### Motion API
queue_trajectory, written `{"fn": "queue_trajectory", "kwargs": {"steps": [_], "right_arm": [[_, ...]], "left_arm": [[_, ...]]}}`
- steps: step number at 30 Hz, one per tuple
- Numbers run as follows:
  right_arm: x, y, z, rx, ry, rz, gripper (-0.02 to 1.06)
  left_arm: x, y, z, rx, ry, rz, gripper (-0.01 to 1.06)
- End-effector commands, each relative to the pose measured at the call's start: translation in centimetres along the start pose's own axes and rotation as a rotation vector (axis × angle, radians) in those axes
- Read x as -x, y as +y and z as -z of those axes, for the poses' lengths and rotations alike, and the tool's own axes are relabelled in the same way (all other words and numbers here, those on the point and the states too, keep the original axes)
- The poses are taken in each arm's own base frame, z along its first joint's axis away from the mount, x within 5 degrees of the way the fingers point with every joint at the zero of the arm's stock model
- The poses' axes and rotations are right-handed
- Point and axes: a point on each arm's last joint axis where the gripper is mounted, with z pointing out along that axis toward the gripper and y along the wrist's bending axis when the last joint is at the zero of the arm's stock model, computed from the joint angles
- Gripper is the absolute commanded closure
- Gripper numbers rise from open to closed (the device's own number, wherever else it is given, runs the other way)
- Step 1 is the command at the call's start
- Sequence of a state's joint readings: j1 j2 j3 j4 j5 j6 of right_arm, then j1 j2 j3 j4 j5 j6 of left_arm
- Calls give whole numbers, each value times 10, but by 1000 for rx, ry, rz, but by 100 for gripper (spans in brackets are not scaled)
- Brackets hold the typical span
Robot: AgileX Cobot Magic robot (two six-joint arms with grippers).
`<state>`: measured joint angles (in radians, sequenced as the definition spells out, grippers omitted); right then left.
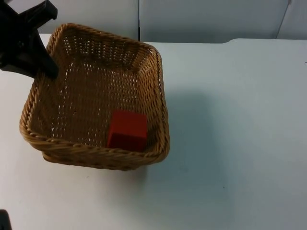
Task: Pick up the basket with the left hand and place the cube into the basket with the right hand.
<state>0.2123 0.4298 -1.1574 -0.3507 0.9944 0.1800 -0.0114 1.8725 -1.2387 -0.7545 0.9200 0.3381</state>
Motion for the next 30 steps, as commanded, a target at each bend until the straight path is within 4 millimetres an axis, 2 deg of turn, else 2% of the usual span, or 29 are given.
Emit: {"fn": "queue_trajectory", "kwargs": {"steps": [1,3,6,7,11,12,14,19,22,30], "right_arm": [[-1,0,0,-8,-11,3,105],[-1,0,0,-8,-11,3,105],[-1,-1,0,-10,-11,4,105],[-1,-1,0,-10,-11,4,105],[-1,-1,0,-10,-11,4,105],[-1,-1,0,-10,-11,4,105],[-1,-1,0,-10,-11,4,105],[-1,-1,0,-10,-11,4,105],[-1,-1,0,-10,-11,4,105],[-1,-1,0,-9,-7,3,105]], "left_arm": [[2,-11,5,-63,-33,32,105],[3,-14,5,-87,-40,24,105],[3,-31,4,-235,-72,-113,105],[3,-31,4,-235,-72,-113,105],[1,-59,2,-416,-106,-211,105],[1,-59,2,-416,-106,-211,105],[-4,-75,-3,-474,-113,-285,105],[-11,-89,-16,-427,-113,-337,105],[-12,-92,-22,-363,-107,-295,105],[-13,-78,-28,-190,-81,-226,105]]}}
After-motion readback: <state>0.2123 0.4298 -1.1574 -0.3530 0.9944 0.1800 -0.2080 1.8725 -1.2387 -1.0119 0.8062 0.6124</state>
